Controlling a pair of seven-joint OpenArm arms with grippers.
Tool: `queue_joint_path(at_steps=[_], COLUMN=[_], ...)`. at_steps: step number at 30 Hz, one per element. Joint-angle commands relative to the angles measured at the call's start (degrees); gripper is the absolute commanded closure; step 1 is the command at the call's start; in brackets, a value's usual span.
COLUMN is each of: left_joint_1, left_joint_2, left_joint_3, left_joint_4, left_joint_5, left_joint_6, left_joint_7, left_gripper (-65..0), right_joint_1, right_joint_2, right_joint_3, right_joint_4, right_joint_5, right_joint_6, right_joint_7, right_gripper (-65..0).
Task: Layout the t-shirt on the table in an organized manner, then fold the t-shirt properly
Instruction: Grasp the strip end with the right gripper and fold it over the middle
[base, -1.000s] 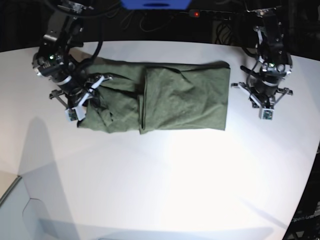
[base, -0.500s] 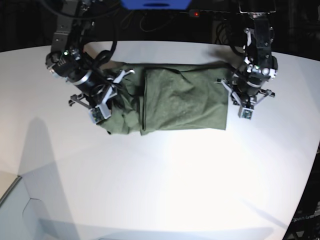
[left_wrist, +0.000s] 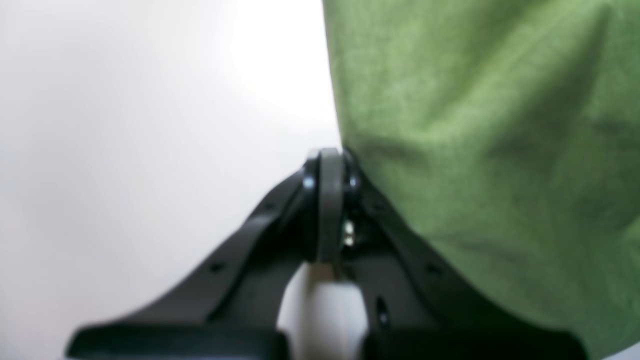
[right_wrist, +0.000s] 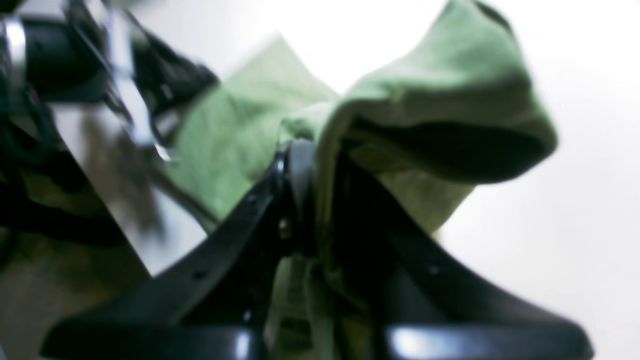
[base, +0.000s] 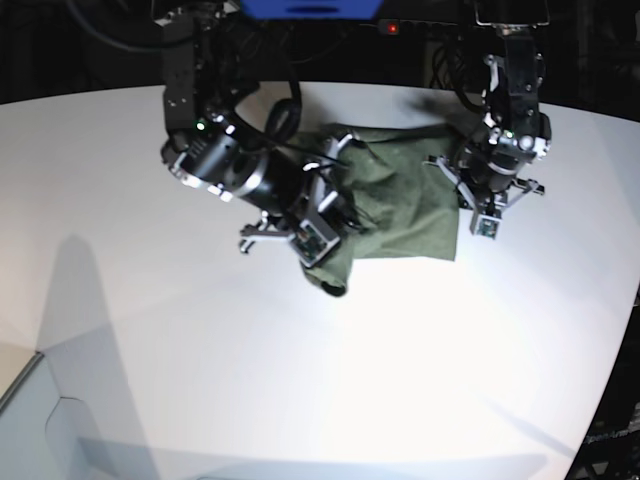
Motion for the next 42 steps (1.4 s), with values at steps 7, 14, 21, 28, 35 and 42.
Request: queue_joint_path(at_steps=[7, 14, 21, 28, 35, 42], left_joint_1=[0.41, 0.33, -0.11, -0.20, -0.29, -0.29], left_joint_2=[0.00, 0.79, 1.14, 1.14, 1.14, 1.06], left_joint_3=[-0.28, -0.37, -0.28, -0.28, -0.19, -0.37], left_joint_4=[0.37, 0.37, 0.37, 0.37, 0.46, 0.46], left_joint_5=[-0.12, -0.12, -0.12, -0.12, -0.12, -0.12], left_joint_6=[-0.25, -0.07, -0.07, -0.07, -0.07, -0.16], left_joint_7=[1.99, 1.99, 1.99, 1.99, 1.99, 1.99], left_gripper=[0.0, 0.0, 0.0, 0.0, 0.0, 0.0], right_joint_1=[6.91, 11.83, 18.25, 20.01, 19.83, 19.57], right_joint_2=[-0.55, -0.55, -0.55, -0.55, -0.55, -0.55], right_joint_3=[-3.81, -9.26, -9.35, -13.84, -20.43, -20.43], right_joint_4=[-11.40, -17.47, -25.73, -28.46, -28.37, -24.15], right_joint_5=[0.84, 0.84, 1.02, 1.02, 1.02, 1.02], right_joint_6=[0.41, 0.41, 0.41, 0.41, 0.41, -0.17], right_joint_7=[1.87, 1.96, 3.02, 3.63, 7.24, 8.38], right_gripper=[0.0, 0.0, 0.0, 0.0, -24.8, -33.5])
